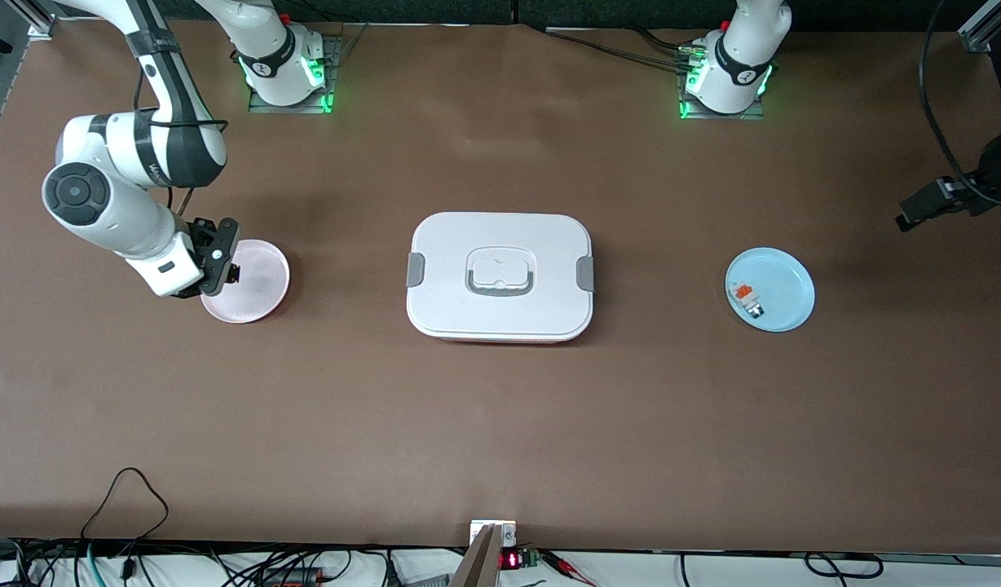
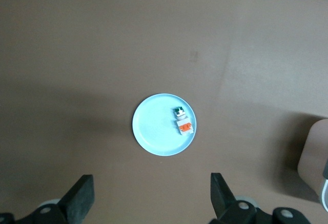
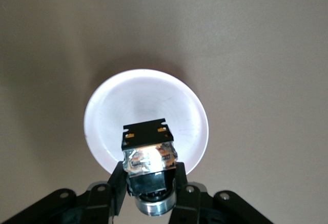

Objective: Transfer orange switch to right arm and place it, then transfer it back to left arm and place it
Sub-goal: 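Lower the switch onto the white plate with the right gripper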

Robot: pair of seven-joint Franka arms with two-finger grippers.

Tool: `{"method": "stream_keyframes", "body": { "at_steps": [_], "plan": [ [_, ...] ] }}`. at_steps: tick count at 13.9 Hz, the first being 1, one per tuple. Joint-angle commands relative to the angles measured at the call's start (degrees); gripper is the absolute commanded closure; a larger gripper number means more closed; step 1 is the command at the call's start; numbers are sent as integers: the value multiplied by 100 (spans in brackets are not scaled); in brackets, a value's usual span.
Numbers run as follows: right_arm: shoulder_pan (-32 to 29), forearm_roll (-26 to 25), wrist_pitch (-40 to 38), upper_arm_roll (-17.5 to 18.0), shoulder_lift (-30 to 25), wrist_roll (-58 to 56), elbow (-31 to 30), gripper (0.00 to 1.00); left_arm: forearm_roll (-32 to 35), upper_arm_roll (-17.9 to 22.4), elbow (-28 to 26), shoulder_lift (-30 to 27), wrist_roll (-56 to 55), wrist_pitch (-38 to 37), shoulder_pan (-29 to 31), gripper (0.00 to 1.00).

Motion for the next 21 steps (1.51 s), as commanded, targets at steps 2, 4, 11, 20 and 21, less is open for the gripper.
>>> {"method": "stream_keyframes", "body": {
  "at_steps": [2, 4, 11, 20, 21],
  "plan": [
    [-325, -282, 728, 81, -19, -251, -626, 77, -100, 418, 277, 130, 45, -293, -280, 0],
    [-396, -317, 851, 81, 69, -418, -662, 77, 31, 409, 408, 209, 36, -320, -297, 0],
    [-510, -317, 1799, 63, 798, -436, -802, 77, -12, 409, 418, 104, 704, -461, -280, 0],
    [-510, -308, 2627, -42, 799, -410, -1523, 31, -12, 391, 471, 174, 897, -540, -359, 0],
    [-510, -299, 2592, -42, 773, -383, -1506, 1, -12, 391, 471, 174, 897, -540, -368, 0]
  ]
}}
